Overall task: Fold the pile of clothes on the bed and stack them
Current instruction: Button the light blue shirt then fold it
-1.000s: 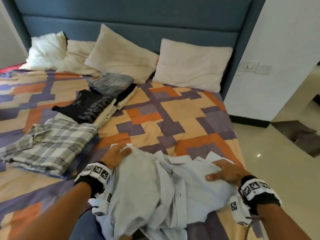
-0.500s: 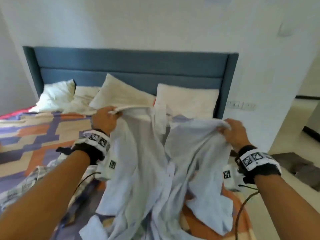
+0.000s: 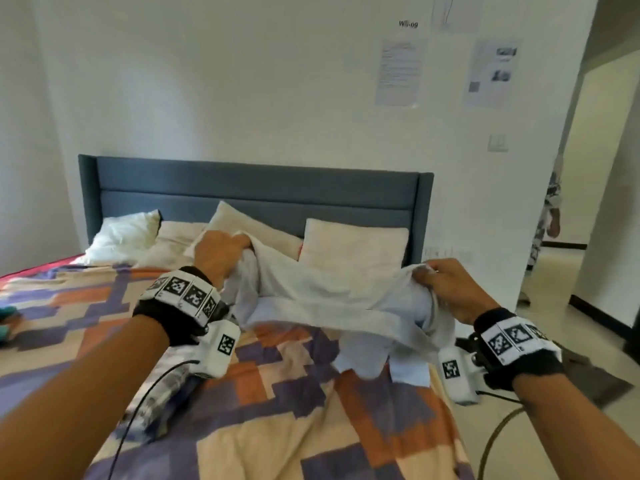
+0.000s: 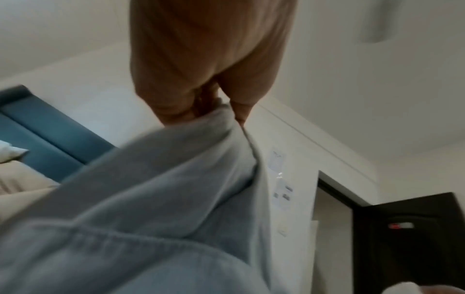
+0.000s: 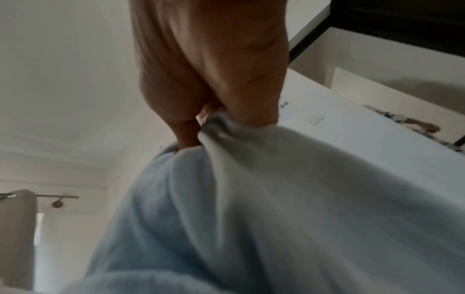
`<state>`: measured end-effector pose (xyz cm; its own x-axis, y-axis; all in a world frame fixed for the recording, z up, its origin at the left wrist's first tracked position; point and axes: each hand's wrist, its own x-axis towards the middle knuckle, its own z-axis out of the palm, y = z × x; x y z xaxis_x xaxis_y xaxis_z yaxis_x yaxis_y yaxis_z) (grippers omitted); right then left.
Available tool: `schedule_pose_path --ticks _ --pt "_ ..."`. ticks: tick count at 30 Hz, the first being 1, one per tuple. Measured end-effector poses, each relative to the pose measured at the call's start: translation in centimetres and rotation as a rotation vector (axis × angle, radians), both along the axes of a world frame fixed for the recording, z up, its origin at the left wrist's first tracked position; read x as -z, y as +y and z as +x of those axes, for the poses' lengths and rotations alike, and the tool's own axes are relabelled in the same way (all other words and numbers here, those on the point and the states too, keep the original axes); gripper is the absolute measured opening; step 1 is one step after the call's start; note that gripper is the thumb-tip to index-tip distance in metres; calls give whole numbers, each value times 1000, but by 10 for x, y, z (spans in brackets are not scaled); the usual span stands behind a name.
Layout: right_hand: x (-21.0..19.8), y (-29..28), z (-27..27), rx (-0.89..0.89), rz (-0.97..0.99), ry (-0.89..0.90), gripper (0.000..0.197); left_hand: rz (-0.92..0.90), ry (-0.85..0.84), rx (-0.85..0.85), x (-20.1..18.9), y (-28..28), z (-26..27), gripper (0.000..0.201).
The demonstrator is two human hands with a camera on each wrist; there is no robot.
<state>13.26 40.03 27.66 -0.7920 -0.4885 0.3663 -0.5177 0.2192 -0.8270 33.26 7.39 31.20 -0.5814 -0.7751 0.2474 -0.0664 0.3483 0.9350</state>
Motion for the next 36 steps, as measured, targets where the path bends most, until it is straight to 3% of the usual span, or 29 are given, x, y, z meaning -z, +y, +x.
schedule_pose_path --ticks 3,6,10,14,15,17,19,21,24,26,30,33,36 --pt "-5 19 46 -115 51 -70 28 68 20 364 -1 49 27 9" --pt "-43 34 77 -172 -152 -124 19 369 224 603 -39 84 43 27" --pt "-103 50 85 -91 -543 -112 18 307 499 543 -98 93 45 28" --pt "-118 55 64 -18 -679 -145 18 -108 414 189 -115 67 40 33" --pt "-113 54 56 8 -645 -145 17 -233 321 137 -108 59 36 38" --pt "-89 48 33 57 -490 -126 11 -244 141 116 -75 37 23 35" --pt "-50 40 11 117 -272 -85 9 -240 -56 120 -25 14 4 37" --pt "-3 31 -16 190 -2 -3 14 -362 -226 70 30 -9 -15 51" --pt "59 11 -53 209 311 48 11 -445 -368 151 95 -33 -42 55" --pt "86 -1 -77 209 398 39 11 -466 -467 181 120 -48 -59 53" --pt "122 -32 -145 214 448 14 20 -598 -559 229 139 -85 -110 30" --pt "142 -65 -214 172 478 -60 29 -694 -650 282 150 -129 -169 46" --pt "157 -105 -277 78 562 -85 34 -830 -845 296 167 -171 -227 59"
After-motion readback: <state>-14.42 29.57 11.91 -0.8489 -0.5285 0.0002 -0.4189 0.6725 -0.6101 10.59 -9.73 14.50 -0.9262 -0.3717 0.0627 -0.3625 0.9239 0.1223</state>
